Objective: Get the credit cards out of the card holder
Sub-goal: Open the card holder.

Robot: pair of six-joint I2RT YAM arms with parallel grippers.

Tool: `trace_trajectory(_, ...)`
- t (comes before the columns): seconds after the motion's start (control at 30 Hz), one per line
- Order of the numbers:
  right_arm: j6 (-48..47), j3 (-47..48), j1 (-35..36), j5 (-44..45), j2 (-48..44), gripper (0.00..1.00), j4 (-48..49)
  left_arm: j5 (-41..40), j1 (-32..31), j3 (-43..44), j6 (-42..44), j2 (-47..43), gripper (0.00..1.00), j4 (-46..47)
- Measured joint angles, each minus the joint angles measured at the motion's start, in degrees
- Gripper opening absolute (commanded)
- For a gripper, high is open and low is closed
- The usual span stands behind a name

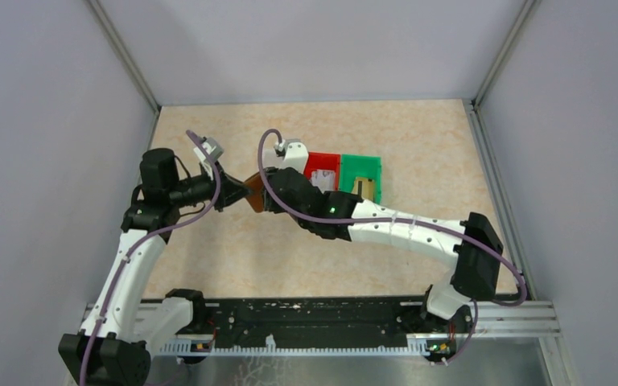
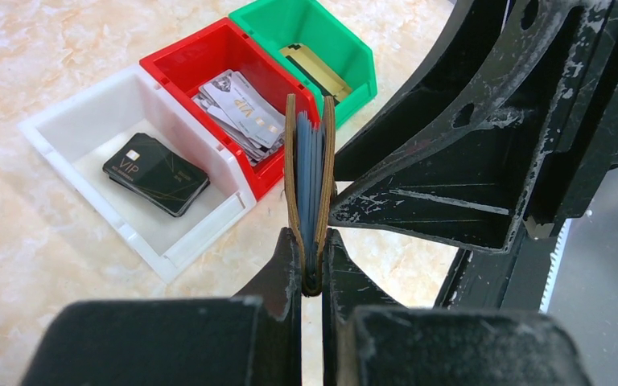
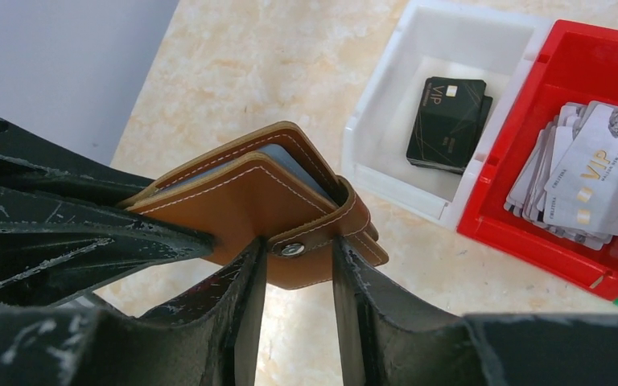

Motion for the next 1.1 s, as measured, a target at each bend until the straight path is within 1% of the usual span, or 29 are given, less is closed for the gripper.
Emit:
trace_trajectory(0.2, -1.46, 1.05, 1.09, 2.51, 0.59, 0.2, -0.48, 0.5, 0.0, 0.0, 0.09, 0.02, 0.0, -0.2)
trace_trajectory(0.33, -2.99, 2.49, 1.49, 3.89, 1.75, 0.01, -0.96, 0.39, 0.22, -0.07, 0.11, 0.04, 0.0, -0.09)
trace_trajectory(0.7, -4.9, 3.37, 1.79, 6.86, 2.6, 0.0, -2.08, 0.68, 0.28, -0.74, 1.18, 0.55, 0.0, -0.24)
trace_trajectory(0.8, -5.66, 3.06, 1.6, 9.25, 2.47, 0.0, -2.36, 0.83, 0.28, -0.74, 1.64, 0.55, 0.0, -1.38)
trace_trajectory(1.1, -6.23, -4.24, 1.01, 13.25, -1.64, 0.0, -1.11, 3.82, -0.15, -0.74, 3.34, 0.87, 0.0, -4.7)
